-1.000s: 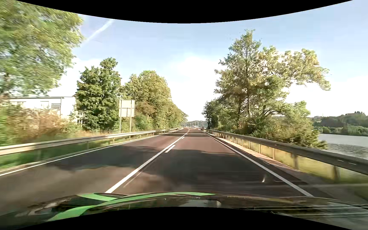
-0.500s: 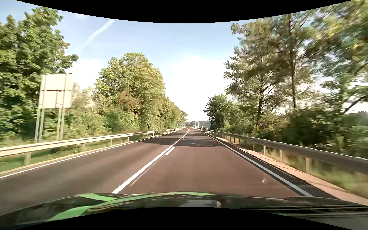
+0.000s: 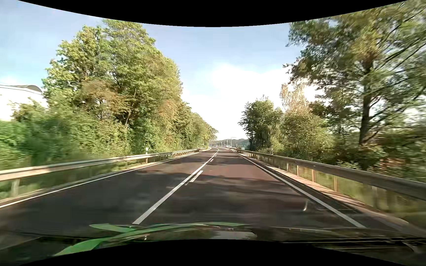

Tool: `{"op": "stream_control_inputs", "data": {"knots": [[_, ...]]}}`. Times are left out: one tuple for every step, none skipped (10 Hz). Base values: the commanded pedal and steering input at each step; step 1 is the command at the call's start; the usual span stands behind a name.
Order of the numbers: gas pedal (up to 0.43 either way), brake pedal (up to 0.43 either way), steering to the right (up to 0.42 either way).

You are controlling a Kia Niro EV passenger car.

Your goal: Follow the waypoints while adhering to traffic rules and regulations

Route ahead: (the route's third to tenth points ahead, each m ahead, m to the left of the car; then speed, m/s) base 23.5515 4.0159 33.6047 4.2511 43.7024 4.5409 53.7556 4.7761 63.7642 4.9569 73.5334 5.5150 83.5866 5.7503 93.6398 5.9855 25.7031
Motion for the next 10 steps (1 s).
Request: {"op": "stream_control_inputs", "data": {"knots": [[0.280, 0.000, -0.002], [0.280, 0.000, -0.003], [0.248, 0.000, -0.003], [0.240, 0.000, -0.003], [0.228, 0.000, -0.003], [0.220, 0.000, -0.003], [0.220, 0.000, -0.003], [0.220, 0.000, -0.003], [0.228, 0.000, -0.003], [0.240, 0.000, -0.003]]}}
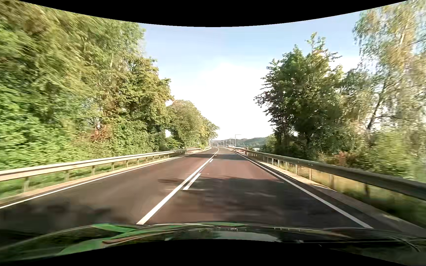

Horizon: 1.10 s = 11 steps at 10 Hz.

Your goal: Follow the waypoints while adhering to traffic rules and regulations

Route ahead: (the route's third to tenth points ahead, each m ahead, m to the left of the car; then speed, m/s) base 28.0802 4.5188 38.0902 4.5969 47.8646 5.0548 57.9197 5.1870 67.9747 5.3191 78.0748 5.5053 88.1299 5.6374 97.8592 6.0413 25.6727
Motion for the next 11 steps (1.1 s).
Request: {"op": "stream_control_inputs", "data": {"knots": [[0.248, 0.000, -0.003], [0.268, 0.000, -0.003], [0.268, 0.000, -0.003], [0.268, 0.000, -0.003], [0.260, 0.000, -0.003], [0.248, 0.000, -0.003], [0.228, 0.000, -0.003], [0.228, 0.000, -0.003], [0.228, 0.000, -0.003], [0.240, 0.000, -0.003], [0.260, 0.000, -0.003]]}}
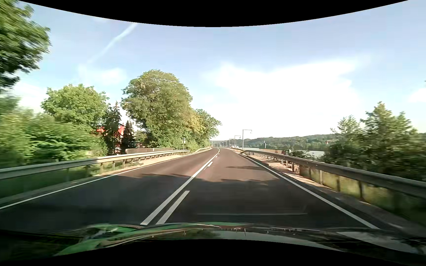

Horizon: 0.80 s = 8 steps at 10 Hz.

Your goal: Follow the waypoints while adhering to traffic rules and regulations

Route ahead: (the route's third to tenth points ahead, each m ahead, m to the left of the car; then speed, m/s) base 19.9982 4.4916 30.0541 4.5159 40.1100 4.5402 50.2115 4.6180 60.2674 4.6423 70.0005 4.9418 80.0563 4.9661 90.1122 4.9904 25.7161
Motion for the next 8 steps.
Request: {"op": "stream_control_inputs", "data": {"knots": [[0.268, 0.000, -0.002], [0.268, 0.000, -0.001], [0.268, 0.000, -0.001], [0.268, 0.000, 0.000], [0.280, 0.000, 0.000], [0.280, 0.000, -0.001], [0.280, 0.000, 0.000], [0.280, 0.000, 0.000]]}}
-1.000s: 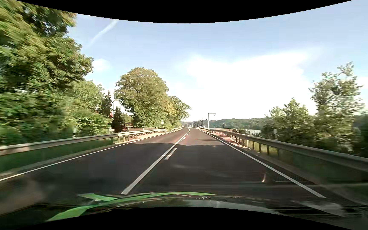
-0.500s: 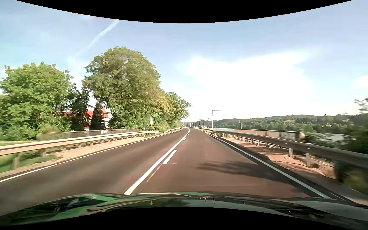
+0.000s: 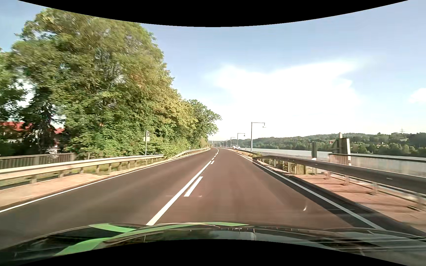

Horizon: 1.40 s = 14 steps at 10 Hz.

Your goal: Follow the waypoints while adhering to traffic rules and regulations

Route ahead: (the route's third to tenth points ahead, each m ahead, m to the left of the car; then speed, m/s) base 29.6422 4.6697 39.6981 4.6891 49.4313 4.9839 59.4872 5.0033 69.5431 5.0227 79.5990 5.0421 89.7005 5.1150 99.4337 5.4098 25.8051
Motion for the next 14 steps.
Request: {"op": "stream_control_inputs", "data": {"knots": [[0.280, 0.000, 0.000], [0.260, 0.000, 0.000], [0.220, 0.000, 0.000], [0.220, 0.000, 0.000], [0.220, 0.000, 0.000], [0.220, 0.000, -0.001], [0.220, 0.000, 0.000], [0.220, 0.000, -0.001], [0.220, 0.000, -0.002], [0.220, 0.000, -0.003], [0.220, 0.000, -0.003], [0.220, 0.000, -0.003], [0.220, 0.000, -0.003], [0.220, 0.000, -0.003]]}}
